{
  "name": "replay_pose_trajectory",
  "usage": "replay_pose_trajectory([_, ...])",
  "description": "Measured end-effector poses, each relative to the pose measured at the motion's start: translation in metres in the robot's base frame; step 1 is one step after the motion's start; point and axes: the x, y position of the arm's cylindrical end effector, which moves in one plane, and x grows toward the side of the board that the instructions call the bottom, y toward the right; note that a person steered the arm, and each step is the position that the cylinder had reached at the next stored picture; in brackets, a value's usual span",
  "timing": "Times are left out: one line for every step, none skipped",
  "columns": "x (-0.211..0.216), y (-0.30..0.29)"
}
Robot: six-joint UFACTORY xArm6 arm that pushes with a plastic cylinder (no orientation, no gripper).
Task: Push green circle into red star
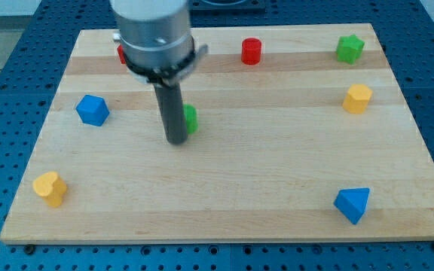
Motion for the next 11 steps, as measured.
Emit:
replay_pose_trajectory([-0.030,0.011])
replay_pose_trajectory([-0.030,0.033])
replay_pose_trajectory([-0.031,0.045])
replay_pose_trajectory([-0.049,0.050])
replay_pose_trajectory([-0.068,0.050])
replay_pose_trajectory([-0.075,0.050])
replay_pose_trajectory([-0.112,-0.006])
replay_pose_trajectory([-0.141,-0.051])
replay_pose_trajectory([-0.144,-0.052])
replay_pose_trajectory([-0.144,-0.062])
replay_pose_trajectory([-0.144,-0.053])
